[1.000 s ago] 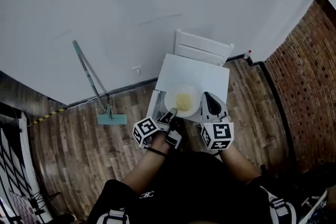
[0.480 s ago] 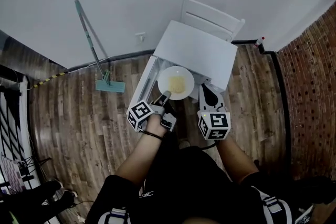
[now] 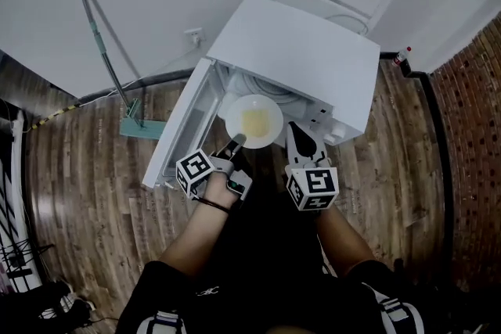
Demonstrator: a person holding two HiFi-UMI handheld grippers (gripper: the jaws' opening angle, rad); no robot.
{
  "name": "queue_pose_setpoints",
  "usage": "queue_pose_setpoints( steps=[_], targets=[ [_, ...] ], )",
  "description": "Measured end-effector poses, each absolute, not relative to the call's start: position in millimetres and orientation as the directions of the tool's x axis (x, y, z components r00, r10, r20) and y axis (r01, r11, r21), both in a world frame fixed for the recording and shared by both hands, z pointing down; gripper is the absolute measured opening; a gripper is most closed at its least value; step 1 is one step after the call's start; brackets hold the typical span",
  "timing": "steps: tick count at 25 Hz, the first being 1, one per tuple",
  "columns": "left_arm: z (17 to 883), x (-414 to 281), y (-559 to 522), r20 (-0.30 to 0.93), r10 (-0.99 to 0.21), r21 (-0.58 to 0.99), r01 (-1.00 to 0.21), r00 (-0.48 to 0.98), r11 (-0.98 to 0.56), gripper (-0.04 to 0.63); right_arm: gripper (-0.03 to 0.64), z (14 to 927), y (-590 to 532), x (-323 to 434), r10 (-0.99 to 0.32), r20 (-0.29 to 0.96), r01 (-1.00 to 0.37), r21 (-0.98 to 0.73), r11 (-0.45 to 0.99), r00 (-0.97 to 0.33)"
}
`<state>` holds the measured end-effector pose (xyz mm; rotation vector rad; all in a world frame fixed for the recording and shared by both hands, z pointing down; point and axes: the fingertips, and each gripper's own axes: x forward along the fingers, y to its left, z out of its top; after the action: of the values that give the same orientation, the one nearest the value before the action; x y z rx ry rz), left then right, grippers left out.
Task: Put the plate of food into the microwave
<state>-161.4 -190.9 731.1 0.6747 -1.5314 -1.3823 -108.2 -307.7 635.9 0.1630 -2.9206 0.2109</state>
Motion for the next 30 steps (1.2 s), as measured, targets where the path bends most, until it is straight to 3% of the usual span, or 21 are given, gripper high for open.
queue_pose_setpoints(
  steps=[5,9,13,22,30],
  targets=[
    [801,-186,-221,0.183,-0.888,0.983,0.111,-0.423,0.15,0.011,0.006,707,-322,-118,-0.113,0.105,-0.13,-0.178,0.975,-0.988],
    [809,-198,-241,0.151,-0.892,0.988,0.053,-0.425,0.142,0.011,0.006,733,-327,-118,-0.119,0.092,-0.133,-0.166,0.977,-0.989],
    [800,-207,-251,0.169,-0.891,0.985,0.049,-0.421,0.164,0.011,0.005,748,-332,-119,-0.134,0.144,-0.164,-0.217,0.962,-0.98],
    [787,-264,-315,0.178,-0.91,0.973,-0.072,-0.375,0.22,0.011,0.006,750,-336,-94,-0.143,0.088,-0.16,-0.237,0.958,-0.986],
    [803,-289,-346,0.323,-0.881,0.921,-0.098,-0.346,0.377,0.011,0.006,736,-336,-68,-0.151,0.065,-0.161,-0.198,0.967,-0.986]
  ],
)
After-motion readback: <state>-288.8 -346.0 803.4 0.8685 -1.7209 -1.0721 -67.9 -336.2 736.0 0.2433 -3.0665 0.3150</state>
